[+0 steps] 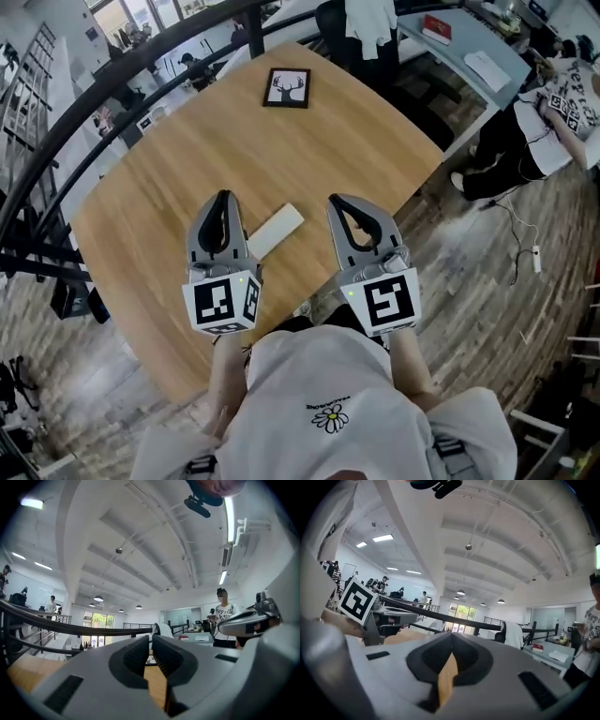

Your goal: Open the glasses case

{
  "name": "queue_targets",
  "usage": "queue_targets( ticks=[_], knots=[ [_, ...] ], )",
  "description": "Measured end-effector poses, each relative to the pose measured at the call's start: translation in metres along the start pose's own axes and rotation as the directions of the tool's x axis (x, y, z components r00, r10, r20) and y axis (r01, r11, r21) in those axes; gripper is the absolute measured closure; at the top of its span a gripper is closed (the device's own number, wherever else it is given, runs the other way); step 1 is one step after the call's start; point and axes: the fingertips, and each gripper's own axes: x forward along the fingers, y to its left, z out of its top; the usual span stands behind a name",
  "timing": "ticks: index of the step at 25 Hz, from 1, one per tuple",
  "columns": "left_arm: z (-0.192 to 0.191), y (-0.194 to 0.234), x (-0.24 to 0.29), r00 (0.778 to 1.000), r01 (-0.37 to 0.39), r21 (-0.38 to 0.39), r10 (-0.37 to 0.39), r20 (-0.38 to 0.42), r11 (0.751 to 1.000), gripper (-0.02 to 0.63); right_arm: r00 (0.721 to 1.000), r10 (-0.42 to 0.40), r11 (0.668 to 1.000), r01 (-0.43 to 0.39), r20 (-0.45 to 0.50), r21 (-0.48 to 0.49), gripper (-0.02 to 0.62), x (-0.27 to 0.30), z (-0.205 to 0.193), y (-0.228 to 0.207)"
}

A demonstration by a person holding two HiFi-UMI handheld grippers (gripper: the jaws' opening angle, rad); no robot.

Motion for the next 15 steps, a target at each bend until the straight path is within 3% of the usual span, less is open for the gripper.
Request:
queue_targets(
  ticks=[5, 9, 15],
  knots=[
    [-0.017, 0.026, -0.004, 0.991, -0.129, -0.032, 0.128, -0.041, 0.991, 0.583, 0.990, 0.142, 0.990, -0.143, -0.021, -0.021, 0.589, 0.035, -0.011, 0.007],
    [-0.023, 0.036, -0.014, 0.971, -0.236, -0.050, 0.233, -0.054, 0.971, 0.548, 0.962, 0.273, 0.961, -0.273, -0.024, -0.034, 0.589, 0.056, -0.017, 0.015],
    [-0.042, 0.039, -0.039, 0.907, -0.416, -0.072, 0.409, -0.098, 0.906, 0.538, 0.891, 0.453, 0.888, -0.454, -0.027, -0.070, 0.589, 0.071, -0.019, 0.024]
  ],
)
